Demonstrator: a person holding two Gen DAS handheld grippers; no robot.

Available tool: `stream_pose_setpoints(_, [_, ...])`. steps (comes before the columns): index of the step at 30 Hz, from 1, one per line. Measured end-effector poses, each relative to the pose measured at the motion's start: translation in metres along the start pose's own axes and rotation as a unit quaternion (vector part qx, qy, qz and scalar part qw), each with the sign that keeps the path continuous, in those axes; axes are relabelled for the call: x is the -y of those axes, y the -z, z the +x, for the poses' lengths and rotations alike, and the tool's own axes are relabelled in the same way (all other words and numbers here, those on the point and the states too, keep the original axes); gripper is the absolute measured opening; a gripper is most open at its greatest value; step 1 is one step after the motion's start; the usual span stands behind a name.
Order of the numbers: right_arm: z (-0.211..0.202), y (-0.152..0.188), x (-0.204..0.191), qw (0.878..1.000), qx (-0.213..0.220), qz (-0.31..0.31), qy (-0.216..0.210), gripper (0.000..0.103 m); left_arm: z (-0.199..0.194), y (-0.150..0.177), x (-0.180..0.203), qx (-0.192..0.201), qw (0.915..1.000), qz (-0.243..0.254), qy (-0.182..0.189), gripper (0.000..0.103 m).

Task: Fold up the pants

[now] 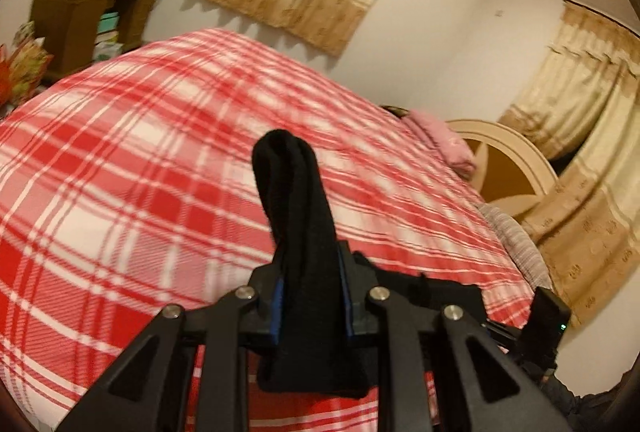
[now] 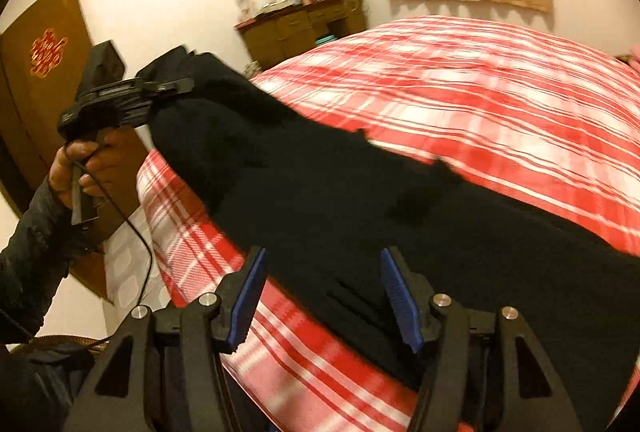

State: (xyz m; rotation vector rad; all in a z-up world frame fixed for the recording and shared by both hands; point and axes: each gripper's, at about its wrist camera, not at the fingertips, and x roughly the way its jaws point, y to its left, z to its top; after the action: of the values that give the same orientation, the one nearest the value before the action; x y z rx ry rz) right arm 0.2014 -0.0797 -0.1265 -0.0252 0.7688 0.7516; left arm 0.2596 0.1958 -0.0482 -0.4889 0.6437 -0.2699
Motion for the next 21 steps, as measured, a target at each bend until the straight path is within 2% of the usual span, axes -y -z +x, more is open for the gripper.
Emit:
stream_pose_setpoints(5, [-0.034,0.011,0.028,0.998,0.037,0.054,0.019,0.062,0.015,-0.003,0.033,-0.011,0.9994,0.020,0.026,0.022])
stream_pose_setpoints(11, [-0.071,0.015,0.044,0.992,0.085,0.079,0.039,0.064,0.027,-0.006,0.075,-0.016,0.9974,0.051,0.049,0.021])
stream_pose_setpoints(21, [-0.100,0.031,0.069,0.987,0.101,0.108,0.068,0.065,0.045,-0.013,0.146,-0.025,0.9897,0.092,0.106,0.021])
